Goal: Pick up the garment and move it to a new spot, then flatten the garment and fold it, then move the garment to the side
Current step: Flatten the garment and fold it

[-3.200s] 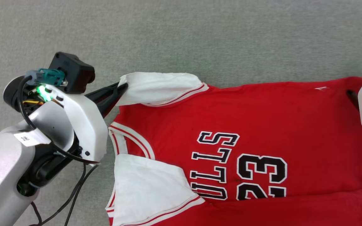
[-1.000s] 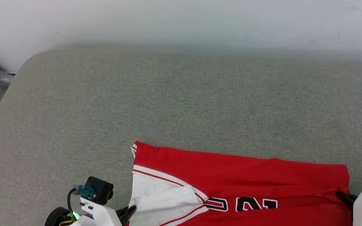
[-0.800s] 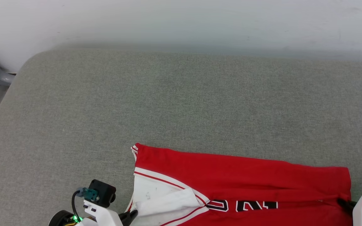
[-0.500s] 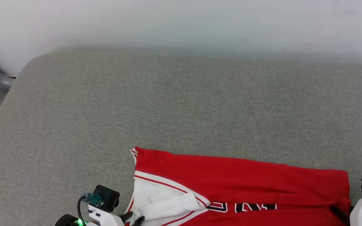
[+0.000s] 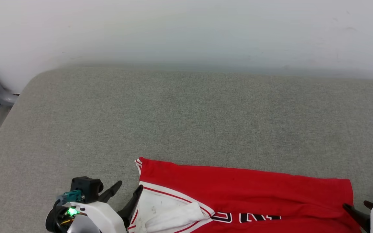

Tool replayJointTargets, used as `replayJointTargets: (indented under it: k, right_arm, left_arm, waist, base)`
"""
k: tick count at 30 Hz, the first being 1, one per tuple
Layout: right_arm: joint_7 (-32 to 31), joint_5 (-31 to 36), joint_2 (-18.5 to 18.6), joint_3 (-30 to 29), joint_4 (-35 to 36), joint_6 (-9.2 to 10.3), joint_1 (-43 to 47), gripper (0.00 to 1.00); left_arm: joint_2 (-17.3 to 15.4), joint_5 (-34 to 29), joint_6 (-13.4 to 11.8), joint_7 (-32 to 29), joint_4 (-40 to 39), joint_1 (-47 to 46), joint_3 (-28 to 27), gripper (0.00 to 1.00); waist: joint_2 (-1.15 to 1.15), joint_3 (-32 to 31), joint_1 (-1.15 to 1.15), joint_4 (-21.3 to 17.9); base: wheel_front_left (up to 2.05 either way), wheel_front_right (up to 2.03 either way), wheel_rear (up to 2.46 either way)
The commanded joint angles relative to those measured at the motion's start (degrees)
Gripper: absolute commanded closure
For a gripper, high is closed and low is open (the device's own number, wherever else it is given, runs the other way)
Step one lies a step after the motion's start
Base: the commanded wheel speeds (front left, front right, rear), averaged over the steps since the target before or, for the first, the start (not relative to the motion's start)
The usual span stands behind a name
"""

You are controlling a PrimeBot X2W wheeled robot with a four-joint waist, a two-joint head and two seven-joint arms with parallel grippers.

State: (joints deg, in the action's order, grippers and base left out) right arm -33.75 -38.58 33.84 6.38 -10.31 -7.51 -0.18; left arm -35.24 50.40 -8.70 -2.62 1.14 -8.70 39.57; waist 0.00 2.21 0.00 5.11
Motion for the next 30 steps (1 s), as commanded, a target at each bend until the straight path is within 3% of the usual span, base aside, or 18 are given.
replayJointTargets:
  k: [1,3,6,13,22,30]
  right_arm:
    - [-1.9,0.89,-1.32,-2.21,1.83,0.05,0.51,0.0]
    - [-3.07,1.3,-1.98,-3.46,2.61,0.05,0.58,0.0]
    - [-7.92,3.76,-6.02,-8.83,5.35,0.05,0.84,0.0]
    - [-13.48,9.61,-12.09,-15.41,8.38,0.05,0.4,0.0]
    - [-17.61,18.51,-18.93,-23.28,6.5,0.04,-0.91,0.0]
    - [-18.35,18.82,-22.49,-26.37,2.82,0.04,-2.8,0.0]
  left_arm:
    - [0.45,-1.18,-0.52,2.9,-0.37,0.22,-1.03,0.0]
    - [0.45,-1.81,-0.89,4.28,-0.26,0.05,-1.46,0.0]
    - [1.28,-4.24,-1.86,9.93,-0.06,-0.49,-2.64,0.0]
    - [1.04,-8.43,-2.47,15.61,0.09,-1.73,-4.07,0.0]
    - [1.89,-16.28,-3.06,17.84,-2.75,-3.04,-8.25,0.0]
    - [3.84,-19.78,-0.84,17.85,-3.88,-1.31,-12.07,0.0]
  waist:
    - [0.0,-0.31,0.0,0.03]
    - [0.0,-0.35,0.0,0.07]
    - [0.0,-0.03,0.0,0.26]
    - [0.0,1.65,0.0,0.72]
    - [0.0,4.64,0.0,2.0]
    - [0.0,6.96,0.0,2.85]
  base:
    - [0.0,0.0,0.0]
    - [0.0,0.0,0.0]
    - [0.0,0.0,0.0]
    - [0.0,0.0,0.0]
    - [0.0,0.0,0.0]
    - [0.0,0.0,0.0]
